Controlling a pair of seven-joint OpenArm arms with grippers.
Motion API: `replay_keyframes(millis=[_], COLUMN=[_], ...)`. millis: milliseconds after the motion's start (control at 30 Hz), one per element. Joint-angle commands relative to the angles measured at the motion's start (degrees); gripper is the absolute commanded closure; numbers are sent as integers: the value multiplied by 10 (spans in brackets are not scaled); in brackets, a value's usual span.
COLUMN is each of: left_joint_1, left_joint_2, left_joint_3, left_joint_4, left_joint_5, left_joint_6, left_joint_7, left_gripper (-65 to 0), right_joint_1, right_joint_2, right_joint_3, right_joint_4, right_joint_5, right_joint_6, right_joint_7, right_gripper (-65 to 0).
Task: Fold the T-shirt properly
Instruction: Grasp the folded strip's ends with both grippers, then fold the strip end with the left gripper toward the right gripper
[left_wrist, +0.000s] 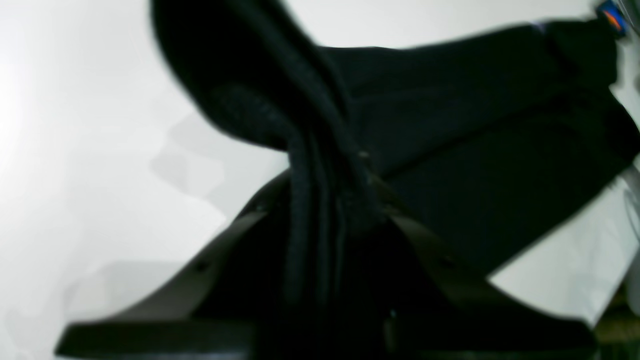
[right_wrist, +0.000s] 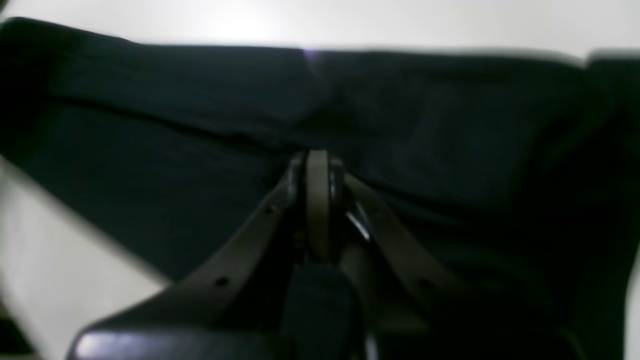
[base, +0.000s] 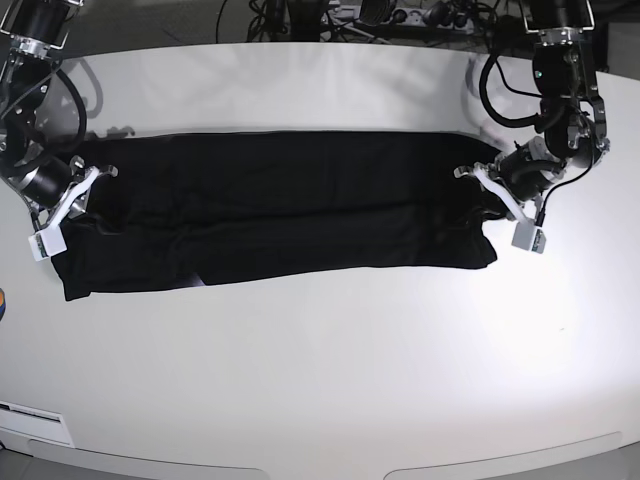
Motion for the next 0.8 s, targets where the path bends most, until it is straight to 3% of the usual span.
replay_keyframes(millis=[0,100,300,533,767], left_joint_1=[-6,-5,-5,-5,-5], left_joint_2=[-11,-21,-33,-33,-33], left_joint_3=[-3,-3,-3,-3,-3], left_joint_4=[8,8,9,8,8], left_joint_5=[-20,-40,-82,-90,-100], left_joint_6=[-11,-25,-43,-52,-60], left_joint_7=[-6,-2,0,-1,-1], left_gripper=[0,0,0,0,0], right_joint_1=[5,5,5,3,6], right_joint_2=[10,10,10,8,0], right_joint_3=[-2,-20,-28,-28,-28], right_joint_4=[9,9,9,-6,-101], right_joint_5=[-17,-97,-191,-208,-233], right_joint_6=[3,-10,-52,-62,-52], right_joint_7=[38,83,151,169,214], right_gripper=[0,0,0,0,0])
